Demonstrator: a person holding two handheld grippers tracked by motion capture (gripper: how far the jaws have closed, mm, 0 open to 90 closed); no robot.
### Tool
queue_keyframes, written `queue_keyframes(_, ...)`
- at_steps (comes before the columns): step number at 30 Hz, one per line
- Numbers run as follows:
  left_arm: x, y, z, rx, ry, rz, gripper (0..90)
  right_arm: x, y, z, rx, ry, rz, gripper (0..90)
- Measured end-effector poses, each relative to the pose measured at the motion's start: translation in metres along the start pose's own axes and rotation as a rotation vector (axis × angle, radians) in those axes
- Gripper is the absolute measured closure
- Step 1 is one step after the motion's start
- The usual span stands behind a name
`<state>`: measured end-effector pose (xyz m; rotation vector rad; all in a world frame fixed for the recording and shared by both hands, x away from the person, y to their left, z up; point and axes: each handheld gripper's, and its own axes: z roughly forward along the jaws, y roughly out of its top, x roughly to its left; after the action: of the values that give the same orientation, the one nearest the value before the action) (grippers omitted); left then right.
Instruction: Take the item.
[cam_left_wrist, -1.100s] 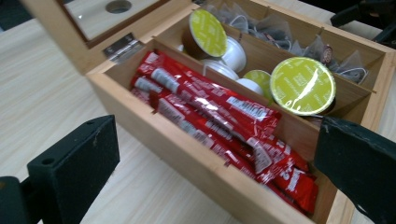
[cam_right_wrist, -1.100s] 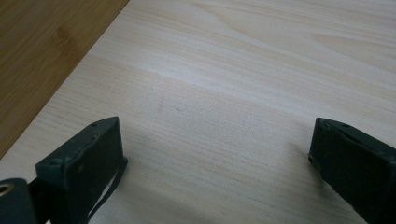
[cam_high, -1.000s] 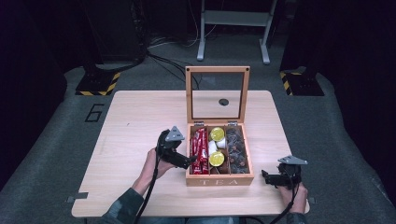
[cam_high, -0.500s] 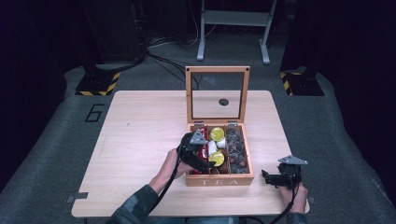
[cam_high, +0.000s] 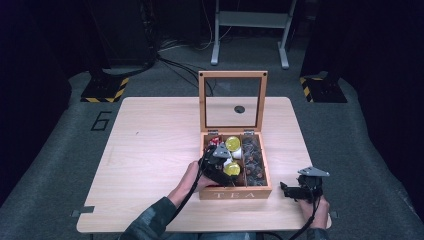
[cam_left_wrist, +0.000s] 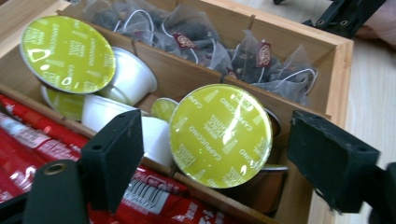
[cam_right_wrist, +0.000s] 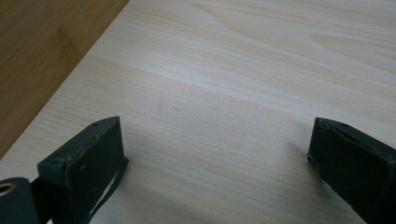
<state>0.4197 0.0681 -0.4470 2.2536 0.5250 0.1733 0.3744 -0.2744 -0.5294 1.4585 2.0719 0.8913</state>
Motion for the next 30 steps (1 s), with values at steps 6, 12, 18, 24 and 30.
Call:
queue_keyframes(6,-0.0008,0.0006,0.0017,0.012,0.002,0.019,26.1,-0.0001,0.0,0.0,0.0,0.0,0.0,3.0)
queue_keyframes(12,-0.0019,0.0002,0.006,0.011,0.0,0.018,30.0,-0.0001,-0.0001,0.0,0.0,0.0,-0.002,3.0)
queue_keyframes(18,-0.0041,0.0002,0.0084,0.014,0.014,0.021,34.5,-0.0004,0.0,0.0001,0.0,0.0,-0.004,3.0)
queue_keyframes(24,-0.0049,0.0,0.008,0.022,0.021,0.029,37.7,-0.0004,0.0,0.0001,-0.001,0.0,-0.005,3.0)
queue_keyframes(30,-0.0071,0.0001,0.005,0.006,0.012,0.03,37.9,-0.0004,0.0,0.0001,-0.001,0.0,-0.005,3.1)
